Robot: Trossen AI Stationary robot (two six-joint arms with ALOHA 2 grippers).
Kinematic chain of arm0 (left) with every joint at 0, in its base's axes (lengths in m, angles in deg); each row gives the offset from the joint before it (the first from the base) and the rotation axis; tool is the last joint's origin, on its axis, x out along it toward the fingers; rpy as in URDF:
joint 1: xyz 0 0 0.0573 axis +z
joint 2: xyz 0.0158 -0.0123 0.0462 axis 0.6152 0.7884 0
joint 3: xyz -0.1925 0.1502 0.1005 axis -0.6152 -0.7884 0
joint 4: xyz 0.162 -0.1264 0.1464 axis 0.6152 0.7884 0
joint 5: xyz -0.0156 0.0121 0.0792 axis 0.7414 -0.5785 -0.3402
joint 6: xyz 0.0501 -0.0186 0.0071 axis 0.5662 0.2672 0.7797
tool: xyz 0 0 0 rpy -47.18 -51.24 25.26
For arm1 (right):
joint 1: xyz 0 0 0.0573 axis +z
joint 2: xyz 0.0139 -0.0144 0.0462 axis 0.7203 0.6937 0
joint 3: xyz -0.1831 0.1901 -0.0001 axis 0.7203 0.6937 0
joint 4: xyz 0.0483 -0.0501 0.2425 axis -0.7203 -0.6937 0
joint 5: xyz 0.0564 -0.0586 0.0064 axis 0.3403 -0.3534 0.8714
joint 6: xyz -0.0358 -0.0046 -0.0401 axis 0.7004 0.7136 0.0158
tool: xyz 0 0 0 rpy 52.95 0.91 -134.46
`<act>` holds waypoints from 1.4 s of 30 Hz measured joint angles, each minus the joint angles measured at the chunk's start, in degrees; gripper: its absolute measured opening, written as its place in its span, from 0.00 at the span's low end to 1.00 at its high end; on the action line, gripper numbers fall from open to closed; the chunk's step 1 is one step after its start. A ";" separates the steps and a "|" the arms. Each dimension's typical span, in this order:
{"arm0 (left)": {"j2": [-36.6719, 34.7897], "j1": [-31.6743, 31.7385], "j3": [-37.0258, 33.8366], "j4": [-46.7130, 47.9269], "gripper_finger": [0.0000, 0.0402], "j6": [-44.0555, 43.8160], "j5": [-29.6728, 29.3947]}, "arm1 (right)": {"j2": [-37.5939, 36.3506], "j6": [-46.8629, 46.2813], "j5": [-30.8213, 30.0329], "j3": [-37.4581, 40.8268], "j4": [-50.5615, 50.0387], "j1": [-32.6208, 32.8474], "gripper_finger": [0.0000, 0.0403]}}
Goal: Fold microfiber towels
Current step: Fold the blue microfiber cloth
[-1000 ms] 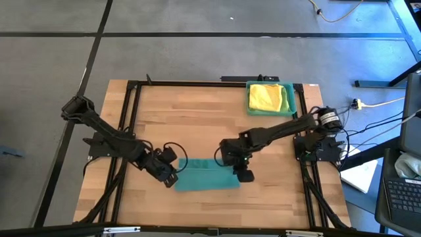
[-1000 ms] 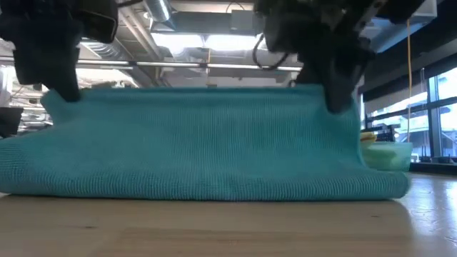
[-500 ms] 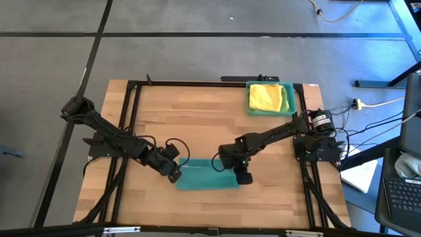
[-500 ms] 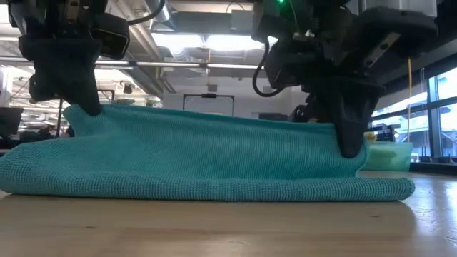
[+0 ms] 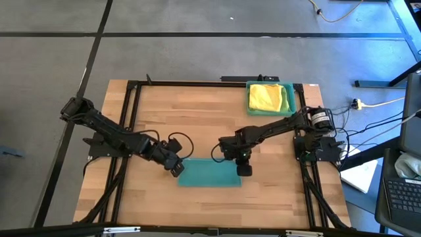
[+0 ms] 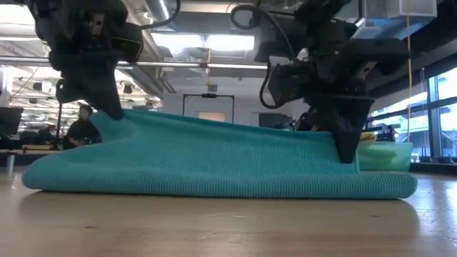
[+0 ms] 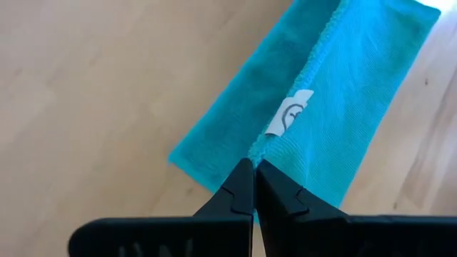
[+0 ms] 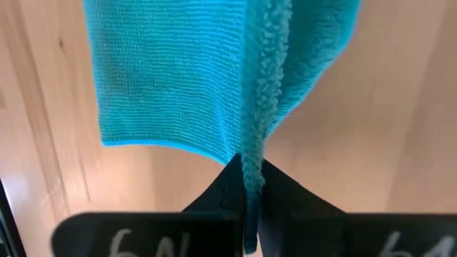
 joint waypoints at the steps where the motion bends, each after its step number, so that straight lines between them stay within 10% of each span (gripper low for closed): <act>1: 0.00 0.33 0.00 0.01 0.00 0.65 -0.16 | 0.00 0.00 0.00 0.00 0.00 -0.37 0.05; 25: 0.02 -4.16 -0.02 0.13 0.19 -5.50 6.57 | -2.04 -1.43 2.86 -0.02 -4.21 -4.87 0.36; 34: 0.02 -17.00 0.02 -10.76 0.19 15.99 -1.79 | -8.71 2.53 8.62 -0.05 -2.81 0.24 0.34; 42: 1.96 -15.49 0.00 -11.99 0.22 28.12 -1.02 | -10.79 -6.69 8.28 -0.05 -3.14 5.10 0.34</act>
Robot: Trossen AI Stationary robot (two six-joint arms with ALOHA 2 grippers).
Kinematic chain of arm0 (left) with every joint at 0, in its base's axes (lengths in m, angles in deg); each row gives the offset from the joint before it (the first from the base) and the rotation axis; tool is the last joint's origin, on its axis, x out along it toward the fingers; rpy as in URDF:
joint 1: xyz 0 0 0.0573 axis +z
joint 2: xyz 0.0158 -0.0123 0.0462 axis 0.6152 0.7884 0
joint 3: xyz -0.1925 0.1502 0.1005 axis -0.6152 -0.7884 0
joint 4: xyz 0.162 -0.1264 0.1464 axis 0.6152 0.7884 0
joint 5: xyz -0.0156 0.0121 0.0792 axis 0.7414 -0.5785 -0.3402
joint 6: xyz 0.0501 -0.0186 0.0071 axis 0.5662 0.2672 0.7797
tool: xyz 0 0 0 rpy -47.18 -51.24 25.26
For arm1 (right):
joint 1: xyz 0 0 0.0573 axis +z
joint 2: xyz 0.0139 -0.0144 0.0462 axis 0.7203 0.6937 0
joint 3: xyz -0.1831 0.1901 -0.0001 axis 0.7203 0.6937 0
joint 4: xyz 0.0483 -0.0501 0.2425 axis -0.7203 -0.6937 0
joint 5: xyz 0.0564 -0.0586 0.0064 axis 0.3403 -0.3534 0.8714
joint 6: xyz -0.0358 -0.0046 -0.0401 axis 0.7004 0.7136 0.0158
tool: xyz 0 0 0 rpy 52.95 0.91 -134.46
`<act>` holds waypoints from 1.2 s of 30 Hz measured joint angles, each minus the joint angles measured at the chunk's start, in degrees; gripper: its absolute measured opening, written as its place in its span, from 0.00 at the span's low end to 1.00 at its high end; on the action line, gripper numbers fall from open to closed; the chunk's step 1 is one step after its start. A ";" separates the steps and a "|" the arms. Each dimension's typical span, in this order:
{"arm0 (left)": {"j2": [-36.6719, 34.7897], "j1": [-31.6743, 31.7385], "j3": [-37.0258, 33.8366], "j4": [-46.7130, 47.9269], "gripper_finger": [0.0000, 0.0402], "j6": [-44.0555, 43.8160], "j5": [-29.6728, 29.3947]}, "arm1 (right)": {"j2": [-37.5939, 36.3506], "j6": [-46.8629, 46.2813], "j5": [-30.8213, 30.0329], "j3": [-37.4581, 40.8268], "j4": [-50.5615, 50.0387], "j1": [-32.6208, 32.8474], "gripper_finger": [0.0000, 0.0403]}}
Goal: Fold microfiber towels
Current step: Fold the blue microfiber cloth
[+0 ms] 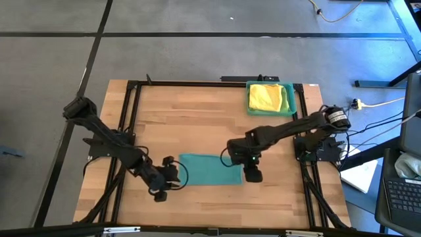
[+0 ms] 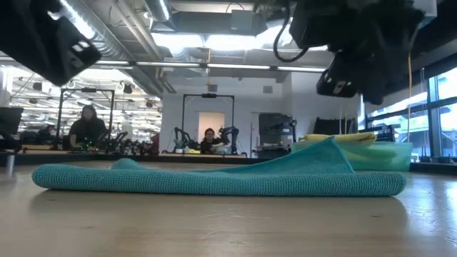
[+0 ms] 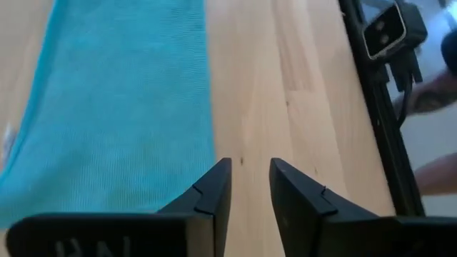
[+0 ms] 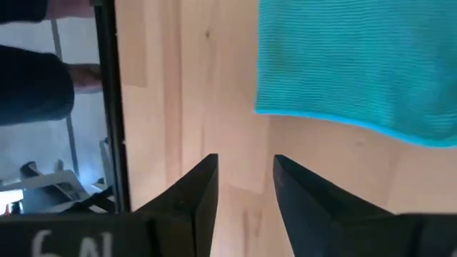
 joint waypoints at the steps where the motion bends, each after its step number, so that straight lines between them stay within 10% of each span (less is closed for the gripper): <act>1: 0.57 0.60 0.00 -0.73 0.23 2.00 0.84 | -0.19 -1.33 -0.43 -0.01 0.02 0.59 0.34; 21: 10.01 7.19 0.13 -1.52 0.45 14.10 11.52 | -11.41 -23.39 -25.33 -0.02 -0.17 11.18 0.34; 36: 15.27 7.12 0.33 -3.03 0.45 13.20 12.23 | -11.22 -24.42 -24.96 -0.02 12.55 11.97 0.34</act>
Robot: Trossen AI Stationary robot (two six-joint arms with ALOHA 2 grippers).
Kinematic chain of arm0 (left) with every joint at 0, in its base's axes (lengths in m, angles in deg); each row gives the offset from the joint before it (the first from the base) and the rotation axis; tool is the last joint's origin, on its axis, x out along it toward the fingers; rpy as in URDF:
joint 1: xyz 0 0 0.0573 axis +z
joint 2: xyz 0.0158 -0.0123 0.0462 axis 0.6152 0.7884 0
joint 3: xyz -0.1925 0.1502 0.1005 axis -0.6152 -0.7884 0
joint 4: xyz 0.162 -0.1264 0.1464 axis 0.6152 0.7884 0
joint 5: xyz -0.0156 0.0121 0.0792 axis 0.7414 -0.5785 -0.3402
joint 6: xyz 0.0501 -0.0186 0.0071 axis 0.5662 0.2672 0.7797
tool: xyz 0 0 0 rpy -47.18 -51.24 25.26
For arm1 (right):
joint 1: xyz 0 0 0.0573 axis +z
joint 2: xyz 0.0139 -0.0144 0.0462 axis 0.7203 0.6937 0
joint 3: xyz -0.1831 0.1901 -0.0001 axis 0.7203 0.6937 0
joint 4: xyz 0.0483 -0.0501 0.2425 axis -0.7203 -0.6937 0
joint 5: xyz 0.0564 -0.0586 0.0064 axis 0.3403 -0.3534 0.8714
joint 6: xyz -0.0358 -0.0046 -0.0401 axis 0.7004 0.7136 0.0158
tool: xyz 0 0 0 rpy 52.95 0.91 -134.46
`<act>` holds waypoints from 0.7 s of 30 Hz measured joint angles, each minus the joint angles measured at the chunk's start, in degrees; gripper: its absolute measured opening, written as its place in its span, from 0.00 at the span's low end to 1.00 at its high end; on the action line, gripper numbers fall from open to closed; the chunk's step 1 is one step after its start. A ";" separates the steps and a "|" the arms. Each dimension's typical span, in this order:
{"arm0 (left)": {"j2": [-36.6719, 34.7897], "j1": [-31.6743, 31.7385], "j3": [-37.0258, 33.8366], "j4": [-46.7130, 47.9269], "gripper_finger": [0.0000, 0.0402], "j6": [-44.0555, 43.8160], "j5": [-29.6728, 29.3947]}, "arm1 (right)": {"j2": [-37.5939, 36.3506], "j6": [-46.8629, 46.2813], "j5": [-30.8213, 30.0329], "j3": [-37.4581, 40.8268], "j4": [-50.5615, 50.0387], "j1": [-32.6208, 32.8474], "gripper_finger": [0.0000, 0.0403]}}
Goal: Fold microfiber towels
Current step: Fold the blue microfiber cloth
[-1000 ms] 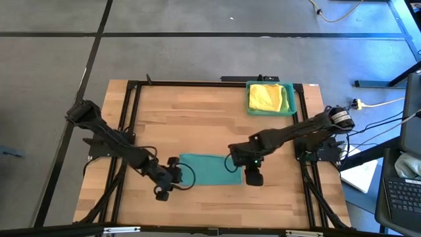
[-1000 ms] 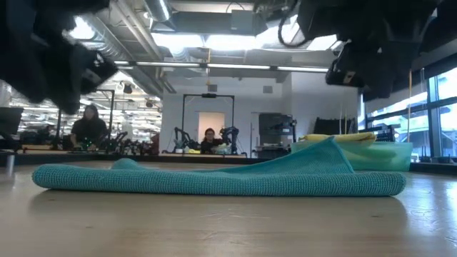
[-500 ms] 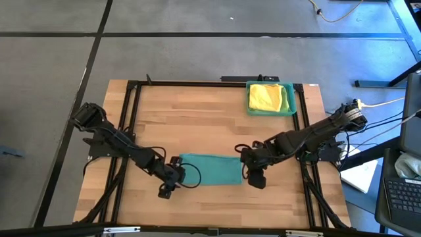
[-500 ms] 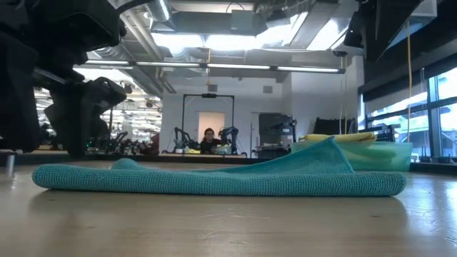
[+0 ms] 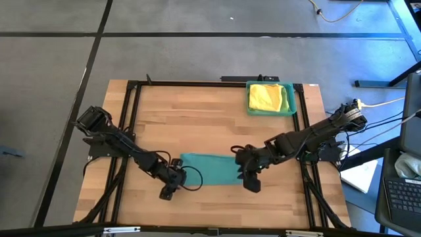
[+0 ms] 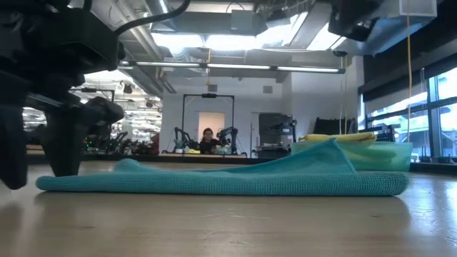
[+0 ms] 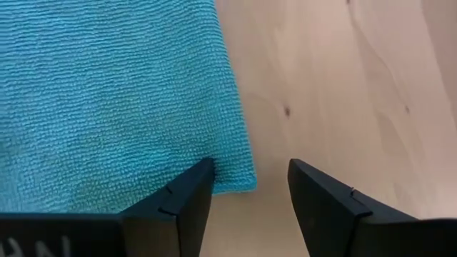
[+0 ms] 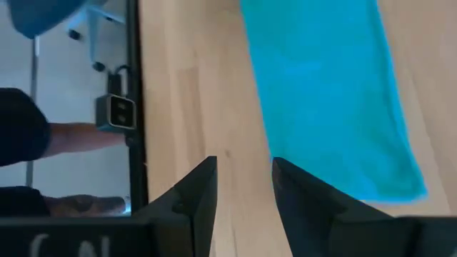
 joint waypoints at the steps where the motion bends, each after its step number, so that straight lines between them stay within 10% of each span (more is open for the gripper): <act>1: 0.00 0.01 0.00 0.05 0.45 -0.21 -0.53 | 0.00 0.70 -0.02 0.00 0.71 -0.02 0.34; 21: 0.20 6.88 8.60 8.06 0.00 -14.71 0.36 | 5.52 4.35 -6.46 0.00 4.51 -0.13 0.34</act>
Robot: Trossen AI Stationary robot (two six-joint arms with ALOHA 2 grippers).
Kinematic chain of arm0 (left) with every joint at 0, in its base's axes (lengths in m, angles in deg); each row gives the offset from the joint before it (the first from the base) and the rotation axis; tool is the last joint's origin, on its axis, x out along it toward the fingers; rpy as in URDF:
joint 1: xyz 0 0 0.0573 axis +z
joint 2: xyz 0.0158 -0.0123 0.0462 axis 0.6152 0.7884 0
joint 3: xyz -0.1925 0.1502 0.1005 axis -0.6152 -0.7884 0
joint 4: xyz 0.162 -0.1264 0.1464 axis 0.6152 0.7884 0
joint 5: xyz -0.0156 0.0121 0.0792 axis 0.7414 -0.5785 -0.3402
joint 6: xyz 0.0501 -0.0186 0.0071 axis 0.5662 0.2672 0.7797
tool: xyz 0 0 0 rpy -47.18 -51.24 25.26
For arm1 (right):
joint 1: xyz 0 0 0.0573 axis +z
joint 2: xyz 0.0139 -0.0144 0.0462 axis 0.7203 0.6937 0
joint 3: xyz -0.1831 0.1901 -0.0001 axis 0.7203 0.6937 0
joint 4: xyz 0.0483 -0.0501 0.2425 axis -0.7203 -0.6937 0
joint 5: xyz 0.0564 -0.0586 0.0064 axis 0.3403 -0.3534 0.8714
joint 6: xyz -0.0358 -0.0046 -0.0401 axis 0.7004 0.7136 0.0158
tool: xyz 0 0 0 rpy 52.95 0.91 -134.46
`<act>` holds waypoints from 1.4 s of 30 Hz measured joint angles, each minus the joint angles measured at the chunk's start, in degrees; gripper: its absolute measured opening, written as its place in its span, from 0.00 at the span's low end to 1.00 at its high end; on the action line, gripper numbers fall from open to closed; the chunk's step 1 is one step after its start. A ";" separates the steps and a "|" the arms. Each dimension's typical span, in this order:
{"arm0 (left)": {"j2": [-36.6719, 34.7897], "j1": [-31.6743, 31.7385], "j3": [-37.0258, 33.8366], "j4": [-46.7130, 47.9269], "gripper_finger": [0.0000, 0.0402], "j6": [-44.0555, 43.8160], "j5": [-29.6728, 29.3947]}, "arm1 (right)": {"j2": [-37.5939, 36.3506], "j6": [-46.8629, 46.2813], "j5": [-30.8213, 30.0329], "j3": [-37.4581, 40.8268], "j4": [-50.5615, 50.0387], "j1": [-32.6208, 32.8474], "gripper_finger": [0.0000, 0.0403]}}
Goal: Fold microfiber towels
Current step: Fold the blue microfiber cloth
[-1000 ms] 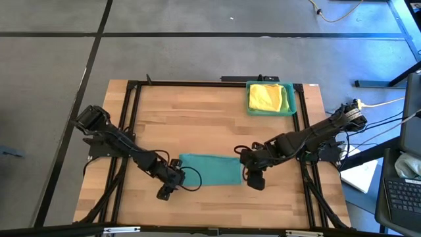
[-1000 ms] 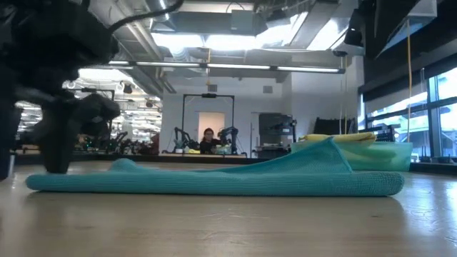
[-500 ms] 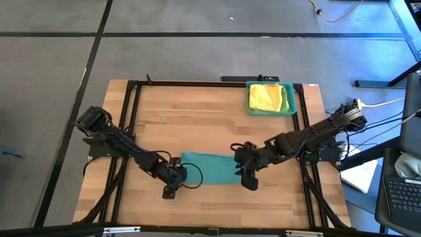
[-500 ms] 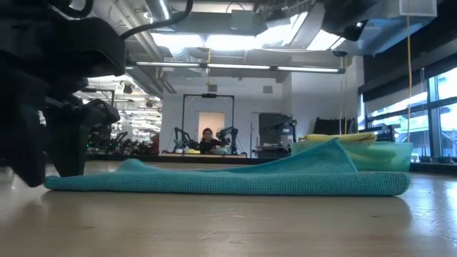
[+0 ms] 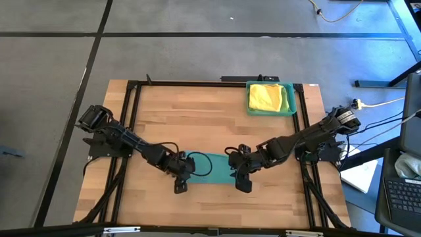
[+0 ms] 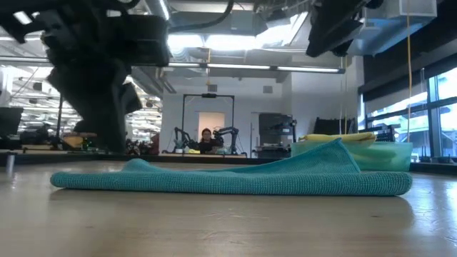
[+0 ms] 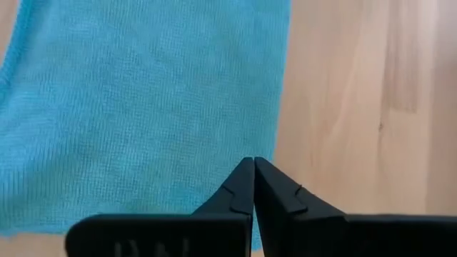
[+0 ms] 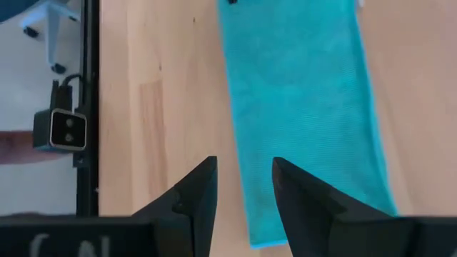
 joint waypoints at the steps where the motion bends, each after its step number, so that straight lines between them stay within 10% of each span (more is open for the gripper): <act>1: 0.01 0.18 0.28 -0.02 0.01 0.00 0.16 | 0.23 0.00 0.61 0.00 -0.03 0.00 0.34; 13: -0.03 0.49 0.39 6.15 0.01 -0.39 2.63 | 7.96 -2.54 2.14 0.00 -0.87 0.54 0.34; 20: -0.05 1.01 0.39 6.06 0.03 -3.47 2.76 | 16.27 -4.31 18.39 0.02 6.75 -3.25 0.34; 33: 0.98 -1.51 0.10 4.64 0.12 -4.95 4.47 | 15.69 -0.33 26.31 0.02 0.48 -5.25 0.34; 42: -1.88 -6.22 0.12 6.63 0.25 0.05 3.77 | 8.95 15.12 15.25 0.04 -12.68 -1.04 0.27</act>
